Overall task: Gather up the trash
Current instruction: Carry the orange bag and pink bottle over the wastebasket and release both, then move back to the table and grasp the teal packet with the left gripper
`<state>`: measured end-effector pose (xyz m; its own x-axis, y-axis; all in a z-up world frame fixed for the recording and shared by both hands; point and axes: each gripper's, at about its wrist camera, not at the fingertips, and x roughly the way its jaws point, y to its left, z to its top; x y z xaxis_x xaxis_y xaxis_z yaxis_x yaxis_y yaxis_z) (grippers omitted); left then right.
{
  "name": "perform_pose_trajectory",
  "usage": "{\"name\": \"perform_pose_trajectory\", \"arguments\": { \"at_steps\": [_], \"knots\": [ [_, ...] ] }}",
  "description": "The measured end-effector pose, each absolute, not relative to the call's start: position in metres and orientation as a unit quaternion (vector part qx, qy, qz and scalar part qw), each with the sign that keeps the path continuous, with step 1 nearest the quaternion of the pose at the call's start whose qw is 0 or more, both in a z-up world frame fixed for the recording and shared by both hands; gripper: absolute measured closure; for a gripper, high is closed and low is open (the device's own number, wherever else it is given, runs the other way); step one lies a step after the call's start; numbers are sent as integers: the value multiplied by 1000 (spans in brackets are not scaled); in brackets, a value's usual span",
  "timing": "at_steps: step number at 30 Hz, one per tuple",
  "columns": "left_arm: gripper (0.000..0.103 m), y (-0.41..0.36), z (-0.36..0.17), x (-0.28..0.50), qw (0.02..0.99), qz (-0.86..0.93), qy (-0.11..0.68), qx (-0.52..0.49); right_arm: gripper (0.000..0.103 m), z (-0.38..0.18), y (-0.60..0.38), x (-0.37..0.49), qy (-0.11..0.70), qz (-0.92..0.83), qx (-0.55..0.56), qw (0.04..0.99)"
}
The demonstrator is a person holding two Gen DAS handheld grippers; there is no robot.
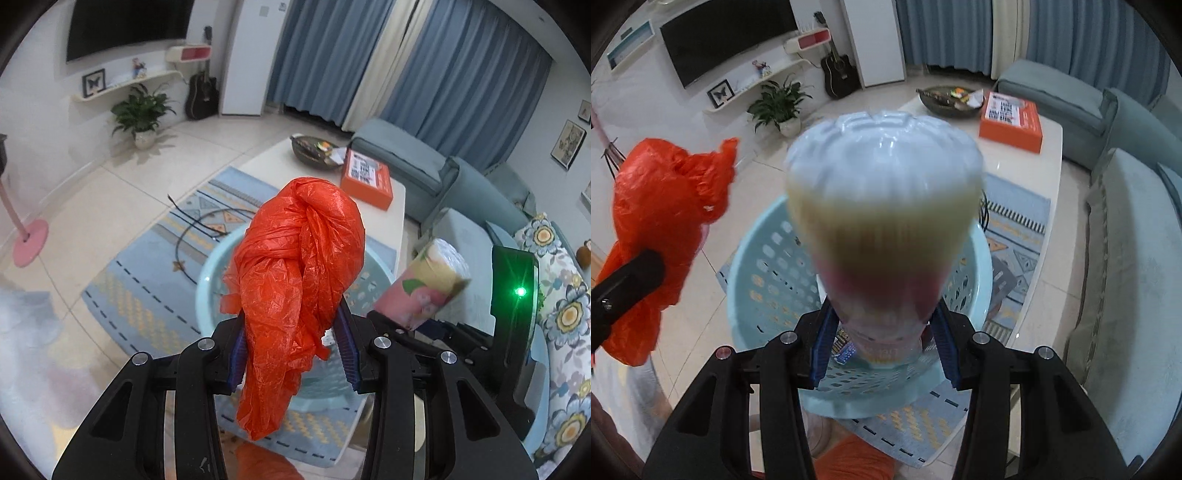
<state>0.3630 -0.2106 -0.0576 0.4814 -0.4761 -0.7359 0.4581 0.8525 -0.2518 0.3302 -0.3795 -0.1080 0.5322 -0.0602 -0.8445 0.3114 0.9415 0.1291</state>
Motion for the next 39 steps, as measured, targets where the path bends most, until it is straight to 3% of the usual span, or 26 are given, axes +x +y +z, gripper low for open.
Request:
{"name": "perform_pose_trajectory", "arguments": {
  "at_steps": [3, 5, 10, 21, 39],
  "knots": [
    [52, -215, -69, 371, 855, -274, 441, -17, 58, -118, -382, 338, 485, -102, 141, 857],
    [40, -217, -75, 373, 852, -275, 444, -25, 57, -119, -385, 342, 487, -94, 154, 855],
    [35, -203, -70, 371, 853, -284, 436, -48, 51, -101, -391, 338, 461, -86, 174, 866],
    [34, -131, -40, 324, 872, -268, 402, -85, 51, -82, -371, 315, 446, -71, 180, 874],
    [30, 49, 35, 221, 939, -132, 302, -102, 50, -4, -163, 286, 409, 121, 74, 902]
  ]
}}
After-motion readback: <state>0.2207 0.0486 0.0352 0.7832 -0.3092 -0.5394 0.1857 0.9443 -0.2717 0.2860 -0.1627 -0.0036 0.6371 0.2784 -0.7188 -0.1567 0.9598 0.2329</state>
